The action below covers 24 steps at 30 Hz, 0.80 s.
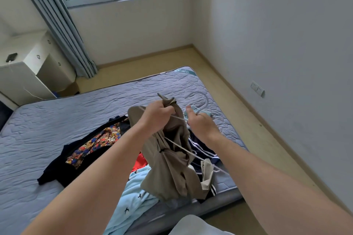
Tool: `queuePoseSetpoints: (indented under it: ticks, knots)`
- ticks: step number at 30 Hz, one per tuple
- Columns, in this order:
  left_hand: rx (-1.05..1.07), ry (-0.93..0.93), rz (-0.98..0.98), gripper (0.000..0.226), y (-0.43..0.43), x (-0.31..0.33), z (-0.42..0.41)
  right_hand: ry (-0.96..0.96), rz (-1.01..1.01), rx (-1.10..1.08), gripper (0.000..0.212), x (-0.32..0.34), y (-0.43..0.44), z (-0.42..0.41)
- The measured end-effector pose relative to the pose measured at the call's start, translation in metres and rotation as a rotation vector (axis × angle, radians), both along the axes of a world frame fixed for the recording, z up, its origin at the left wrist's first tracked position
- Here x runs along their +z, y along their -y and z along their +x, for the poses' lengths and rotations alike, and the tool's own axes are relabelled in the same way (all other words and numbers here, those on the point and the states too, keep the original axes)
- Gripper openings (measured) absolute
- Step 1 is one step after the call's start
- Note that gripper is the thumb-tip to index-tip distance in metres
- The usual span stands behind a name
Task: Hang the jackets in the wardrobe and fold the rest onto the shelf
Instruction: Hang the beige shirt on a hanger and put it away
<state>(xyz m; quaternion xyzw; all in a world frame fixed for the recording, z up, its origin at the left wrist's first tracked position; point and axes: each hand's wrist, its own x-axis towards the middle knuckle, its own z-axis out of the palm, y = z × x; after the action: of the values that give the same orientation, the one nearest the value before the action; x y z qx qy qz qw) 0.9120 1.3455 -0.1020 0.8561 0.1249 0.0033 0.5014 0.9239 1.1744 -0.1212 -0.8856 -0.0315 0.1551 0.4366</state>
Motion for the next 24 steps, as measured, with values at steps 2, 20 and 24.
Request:
queuePoseSetpoints:
  ticks: [2, 20, 24]
  knots:
    - [0.015, 0.026, 0.026, 0.015, 0.003, 0.014, -0.001, -0.085, 0.213, -0.072, 0.065, 0.003, -0.001, 0.000]
    - [-0.228, 0.653, 1.458, 0.022, 0.030, 0.073, -0.022, -0.180, 0.959, -0.306, 0.036, 0.037, -0.006, 0.001]
    - [-0.331, 0.756, 1.395, 0.021, 0.022, 0.079, -0.011, -0.231, 1.045, -0.321, 0.034, 0.042, -0.009, -0.002]
